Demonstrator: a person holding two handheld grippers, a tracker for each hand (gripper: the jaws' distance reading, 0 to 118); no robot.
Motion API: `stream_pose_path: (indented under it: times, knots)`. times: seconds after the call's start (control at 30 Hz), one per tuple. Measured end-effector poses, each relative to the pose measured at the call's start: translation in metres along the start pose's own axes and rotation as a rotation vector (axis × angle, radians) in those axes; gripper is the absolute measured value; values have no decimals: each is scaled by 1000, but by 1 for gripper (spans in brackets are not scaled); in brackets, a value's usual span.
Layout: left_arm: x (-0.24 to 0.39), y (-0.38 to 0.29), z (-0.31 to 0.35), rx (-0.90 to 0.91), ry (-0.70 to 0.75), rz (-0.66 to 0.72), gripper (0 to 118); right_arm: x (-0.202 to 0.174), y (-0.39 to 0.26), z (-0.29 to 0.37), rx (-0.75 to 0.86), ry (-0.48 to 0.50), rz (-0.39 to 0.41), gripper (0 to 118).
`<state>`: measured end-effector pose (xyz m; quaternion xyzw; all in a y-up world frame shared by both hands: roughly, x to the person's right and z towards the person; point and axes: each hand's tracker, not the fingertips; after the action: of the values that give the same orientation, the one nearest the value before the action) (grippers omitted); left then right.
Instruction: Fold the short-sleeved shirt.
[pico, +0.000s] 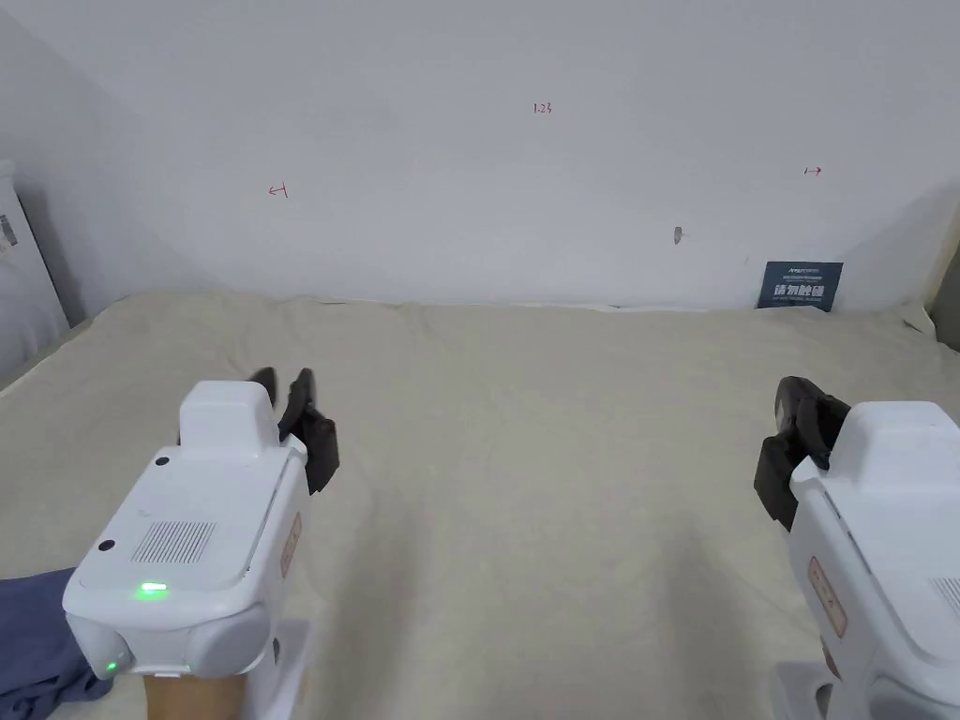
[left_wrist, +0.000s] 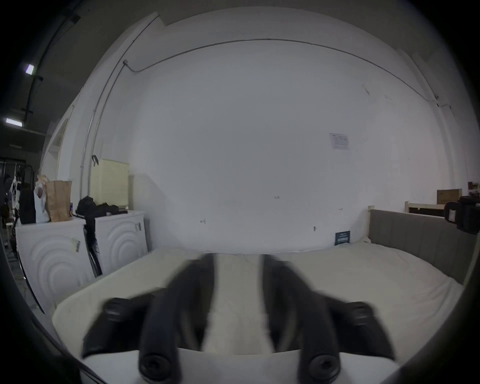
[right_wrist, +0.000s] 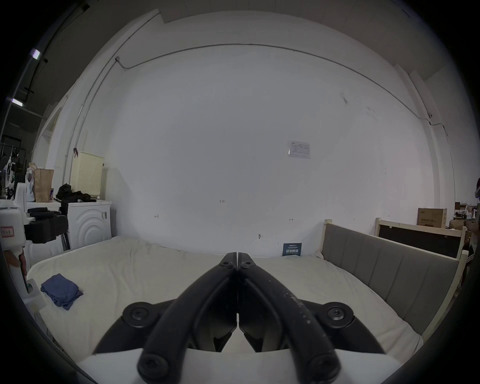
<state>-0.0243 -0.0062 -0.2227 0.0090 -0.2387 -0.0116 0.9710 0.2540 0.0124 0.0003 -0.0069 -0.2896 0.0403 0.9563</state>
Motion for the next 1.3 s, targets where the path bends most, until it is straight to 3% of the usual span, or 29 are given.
stream_pose_path:
  times: [1.3]
  knots:
    - [15, -4, 5, -13, -59, -3, 0, 1, -5, 2, -14, -8, -4, 2]
